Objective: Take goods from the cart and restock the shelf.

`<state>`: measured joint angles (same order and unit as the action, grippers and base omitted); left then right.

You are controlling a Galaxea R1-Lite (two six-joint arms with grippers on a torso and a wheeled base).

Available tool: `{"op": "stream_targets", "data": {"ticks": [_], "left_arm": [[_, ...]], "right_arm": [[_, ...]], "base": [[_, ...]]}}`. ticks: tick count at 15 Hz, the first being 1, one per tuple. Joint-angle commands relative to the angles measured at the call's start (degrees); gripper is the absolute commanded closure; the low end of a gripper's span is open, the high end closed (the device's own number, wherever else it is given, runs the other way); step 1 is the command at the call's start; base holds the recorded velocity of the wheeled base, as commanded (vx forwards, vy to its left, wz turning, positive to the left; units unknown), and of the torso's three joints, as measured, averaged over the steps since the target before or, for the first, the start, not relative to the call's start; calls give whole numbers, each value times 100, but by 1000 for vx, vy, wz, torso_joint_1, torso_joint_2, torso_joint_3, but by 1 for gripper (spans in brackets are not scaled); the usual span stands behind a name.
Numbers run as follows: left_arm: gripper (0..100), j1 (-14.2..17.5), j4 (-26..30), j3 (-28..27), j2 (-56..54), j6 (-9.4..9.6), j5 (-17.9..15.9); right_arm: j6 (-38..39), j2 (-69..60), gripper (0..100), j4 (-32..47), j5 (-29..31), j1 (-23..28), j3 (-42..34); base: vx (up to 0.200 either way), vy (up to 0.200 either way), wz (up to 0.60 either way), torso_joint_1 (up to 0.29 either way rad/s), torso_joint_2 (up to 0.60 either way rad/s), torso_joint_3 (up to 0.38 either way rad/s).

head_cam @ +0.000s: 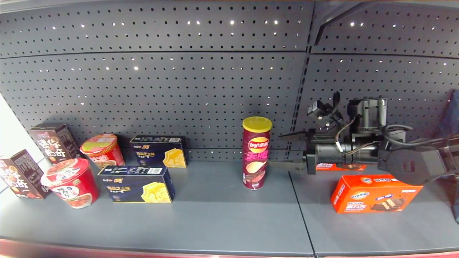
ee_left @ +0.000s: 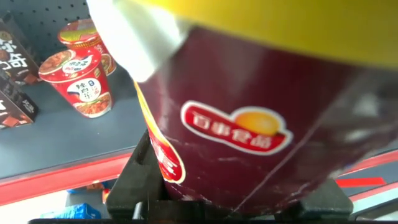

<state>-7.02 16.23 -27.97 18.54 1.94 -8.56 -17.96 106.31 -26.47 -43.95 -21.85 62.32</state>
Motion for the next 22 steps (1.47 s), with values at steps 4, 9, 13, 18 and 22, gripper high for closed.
{"op": "stream_targets", "data": {"ticks": [4, 9, 13, 18, 22], "left_arm": [[100, -1, 12, -113, 115, 0, 3], [100, 17, 21, -139, 106, 0, 38], [100, 34, 56, -271, 123, 0, 47], [100, 34, 74, -236, 115, 0, 135], [100, 34, 74, -201, 115, 0, 135]], "right_arm": [[-32, 847, 0, -25, -193, 154, 509], [-32, 1137, 0, -69, -202, 110, 624], [-15, 1462, 0, -280, -281, 102, 712], [3, 1867, 0, -219, -281, 66, 1169], [11, 2157, 0, -219, -272, -57, 1441]], "base": [[0, 0, 0, 0, 0, 0], [0, 0, 0, 0, 0, 0], [0, 0, 0, 0, 0, 0], [0, 0, 0, 0, 0, 0], [0, 0, 0, 0, 0, 0]]}}
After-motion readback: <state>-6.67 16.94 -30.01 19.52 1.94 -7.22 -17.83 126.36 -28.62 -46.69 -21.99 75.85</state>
